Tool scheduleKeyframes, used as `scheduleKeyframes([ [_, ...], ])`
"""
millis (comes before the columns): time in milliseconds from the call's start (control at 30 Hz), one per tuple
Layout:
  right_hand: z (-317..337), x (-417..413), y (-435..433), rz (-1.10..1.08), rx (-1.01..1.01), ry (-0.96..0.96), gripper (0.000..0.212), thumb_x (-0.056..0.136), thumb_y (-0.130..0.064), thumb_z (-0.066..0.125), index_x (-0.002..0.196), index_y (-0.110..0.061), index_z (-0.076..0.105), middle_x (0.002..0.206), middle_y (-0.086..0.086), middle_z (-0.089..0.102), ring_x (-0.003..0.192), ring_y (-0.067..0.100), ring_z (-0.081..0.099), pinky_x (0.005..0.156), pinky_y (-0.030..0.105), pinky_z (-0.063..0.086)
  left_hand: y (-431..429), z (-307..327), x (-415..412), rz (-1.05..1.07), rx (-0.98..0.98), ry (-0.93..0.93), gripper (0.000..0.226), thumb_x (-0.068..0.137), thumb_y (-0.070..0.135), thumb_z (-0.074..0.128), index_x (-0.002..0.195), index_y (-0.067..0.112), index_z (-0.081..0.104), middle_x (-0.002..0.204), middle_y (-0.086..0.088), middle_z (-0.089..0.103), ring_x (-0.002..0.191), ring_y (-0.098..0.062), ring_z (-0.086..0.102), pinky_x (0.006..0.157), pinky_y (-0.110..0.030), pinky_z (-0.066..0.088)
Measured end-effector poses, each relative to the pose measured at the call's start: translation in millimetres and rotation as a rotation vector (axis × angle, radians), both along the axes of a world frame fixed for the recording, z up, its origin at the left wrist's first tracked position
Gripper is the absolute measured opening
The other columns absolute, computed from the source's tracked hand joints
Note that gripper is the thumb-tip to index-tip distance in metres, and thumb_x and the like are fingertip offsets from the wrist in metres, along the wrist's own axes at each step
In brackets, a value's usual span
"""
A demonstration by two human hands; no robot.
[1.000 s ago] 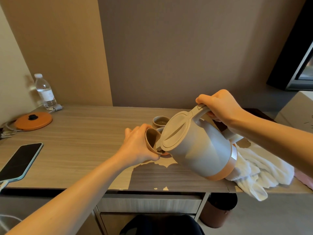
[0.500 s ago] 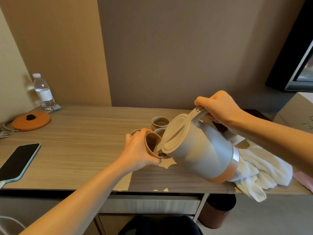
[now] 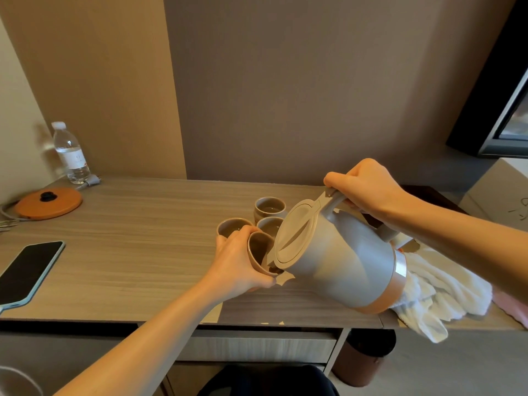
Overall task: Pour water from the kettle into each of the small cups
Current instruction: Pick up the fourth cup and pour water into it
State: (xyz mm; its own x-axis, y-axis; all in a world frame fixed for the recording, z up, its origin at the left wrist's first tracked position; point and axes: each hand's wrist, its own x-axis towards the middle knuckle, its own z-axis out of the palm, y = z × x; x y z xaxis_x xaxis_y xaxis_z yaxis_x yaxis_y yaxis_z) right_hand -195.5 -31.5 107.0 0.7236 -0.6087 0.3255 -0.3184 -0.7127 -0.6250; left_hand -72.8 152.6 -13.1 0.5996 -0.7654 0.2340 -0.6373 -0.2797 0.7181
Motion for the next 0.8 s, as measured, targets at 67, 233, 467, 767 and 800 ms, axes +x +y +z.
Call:
scheduleKeyframes([
  [67,-0.6,0.4,-1.0,-0.008,-0.018,0.009,0.045,0.081,-0.031,0.059,0.048,-0.001,0.056,0.052,0.014,0.045,0.052,0.025,0.04,0.058,0.037,0.042,-0.7,-2.2,0.1,-0.002,0.005,0.005,0.071,0.056,0.034,0.091,0.114,0.029,0.05,0.107,0.014,0.053,0.109,-0.011,0.032,0.089,-0.031,0.036],
  [233,-0.5,1.1,-0.7,-0.009,-0.035,0.026,0.045,0.082,-0.032,0.059,0.051,0.0,0.057,0.053,0.014,0.044,0.052,0.023,0.039,0.056,0.036,0.04,-3.9,-7.5,-0.2,0.026,0.014,0.024,0.076,0.058,0.033,0.092,0.12,0.029,0.048,0.117,0.009,0.052,0.114,-0.011,0.032,0.093,-0.031,0.039],
  [467,-2.7,1.8,-1.2,-0.009,-0.025,0.044,0.05,0.083,-0.033,0.059,0.064,0.014,0.062,0.055,0.015,0.047,0.055,0.026,0.042,0.058,0.037,0.042,-4.4,-13.7,1.6,0.02,0.014,0.054,0.076,0.057,0.035,0.091,0.119,0.032,0.048,0.118,0.009,0.054,0.116,-0.012,0.034,0.094,-0.033,0.041],
  [767,-2.1,1.7,0.1,0.004,-0.06,0.052,0.051,0.083,-0.032,0.058,0.064,0.015,0.062,0.054,0.015,0.046,0.053,0.025,0.041,0.057,0.036,0.041,-5.3,-20.7,1.6,0.031,-0.02,0.063,0.075,0.056,0.037,0.091,0.117,0.033,0.049,0.116,0.011,0.056,0.116,-0.013,0.036,0.091,-0.031,0.038],
  [800,-2.0,1.6,0.4,0.004,-0.064,0.054,0.05,0.083,-0.032,0.058,0.063,0.014,0.062,0.053,0.014,0.046,0.053,0.025,0.04,0.056,0.035,0.041,-5.2,-21.1,1.5,0.03,-0.024,0.068,0.074,0.056,0.036,0.091,0.117,0.034,0.049,0.116,0.011,0.056,0.116,-0.012,0.036,0.09,-0.03,0.038],
])
